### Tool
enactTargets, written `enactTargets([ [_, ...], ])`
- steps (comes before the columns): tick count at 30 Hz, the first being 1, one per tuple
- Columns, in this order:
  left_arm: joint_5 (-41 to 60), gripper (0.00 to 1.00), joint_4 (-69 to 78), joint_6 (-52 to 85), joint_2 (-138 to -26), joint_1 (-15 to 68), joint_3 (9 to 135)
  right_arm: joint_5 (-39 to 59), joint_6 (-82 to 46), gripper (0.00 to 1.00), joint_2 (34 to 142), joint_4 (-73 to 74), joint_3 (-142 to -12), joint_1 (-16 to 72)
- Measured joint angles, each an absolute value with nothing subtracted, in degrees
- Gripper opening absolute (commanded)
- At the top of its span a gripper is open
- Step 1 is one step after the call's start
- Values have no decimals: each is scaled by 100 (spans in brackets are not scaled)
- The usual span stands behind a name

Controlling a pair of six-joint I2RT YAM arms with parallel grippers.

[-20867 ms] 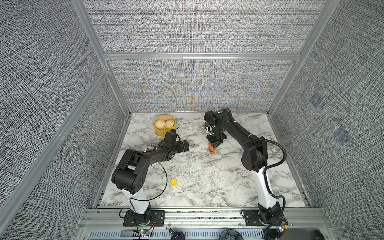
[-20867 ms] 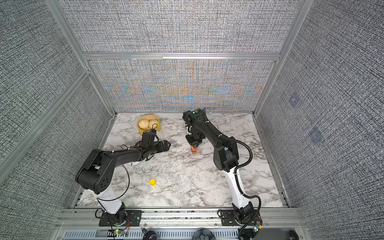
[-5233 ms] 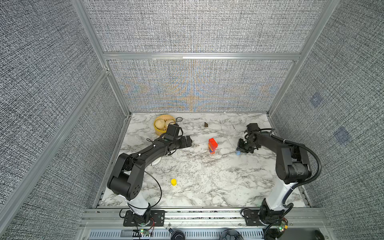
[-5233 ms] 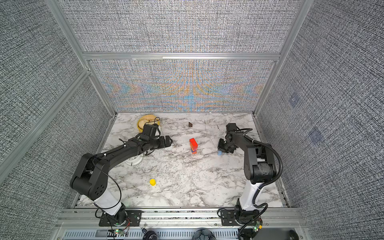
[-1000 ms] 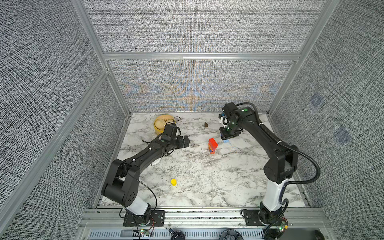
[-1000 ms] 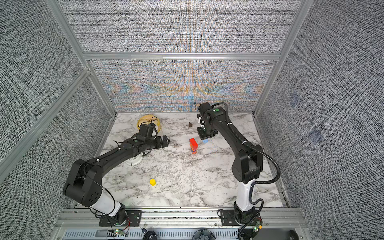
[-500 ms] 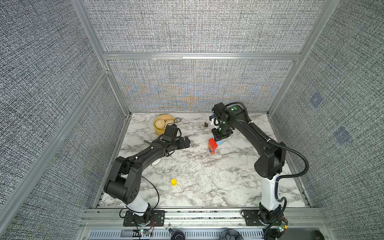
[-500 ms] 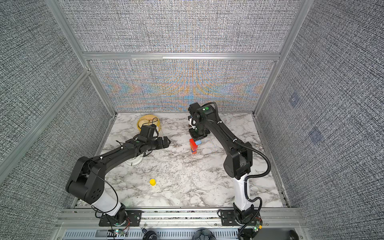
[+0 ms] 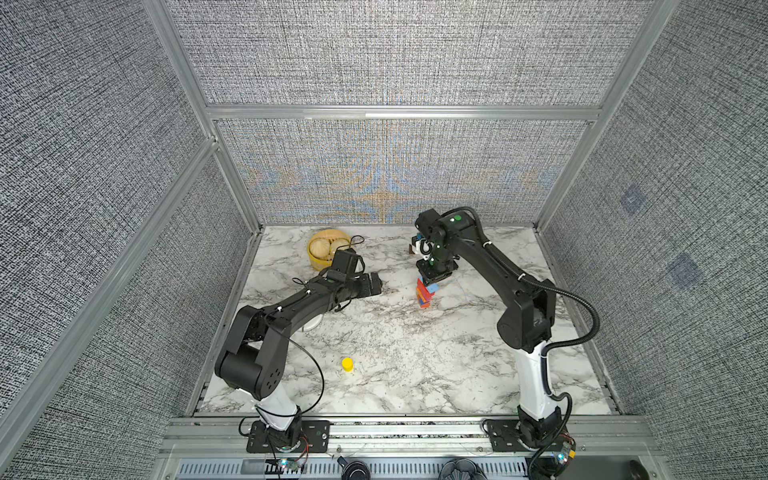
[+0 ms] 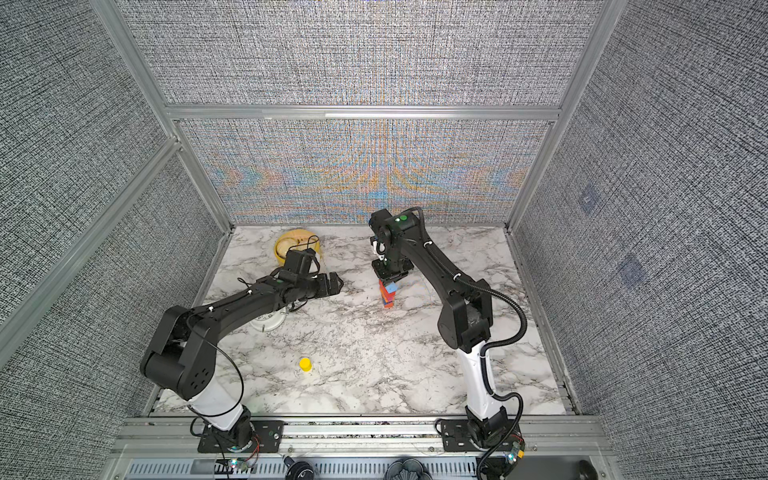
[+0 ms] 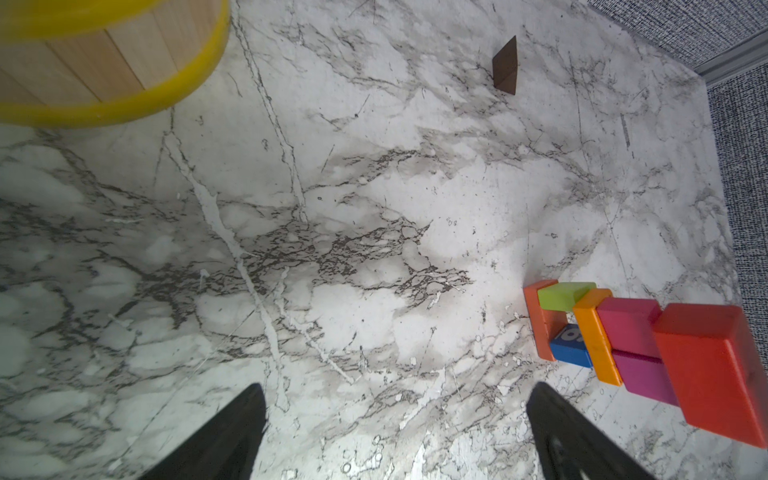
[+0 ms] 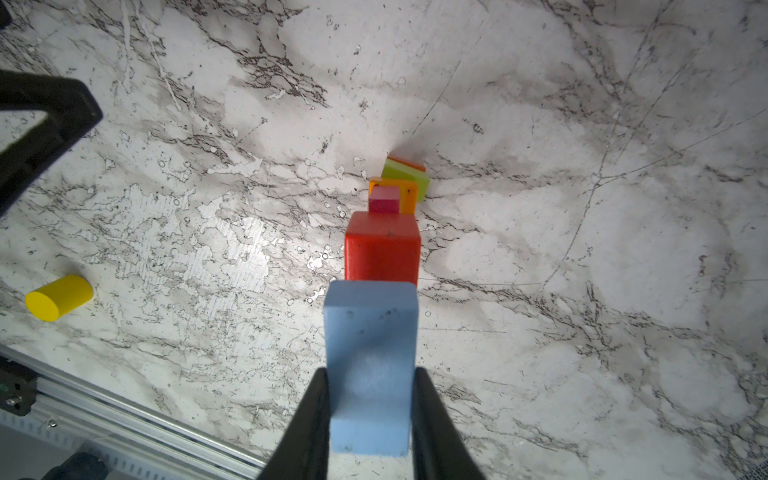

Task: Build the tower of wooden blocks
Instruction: 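Lower the light blue block onto the red block with the right gripper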

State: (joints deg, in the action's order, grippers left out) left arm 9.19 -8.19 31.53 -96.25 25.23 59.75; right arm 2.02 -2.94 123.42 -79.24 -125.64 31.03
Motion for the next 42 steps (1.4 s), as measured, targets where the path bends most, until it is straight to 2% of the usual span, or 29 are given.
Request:
enactTargets([
  [34,958,99,-738,3153,-9684,2467,5975,130,-423,26,12484,-7854,-12621,3107],
  [42,961,99,-738,3151,-9675,2456,5959,49,-449,32,12497,-7824,-12621,3105],
])
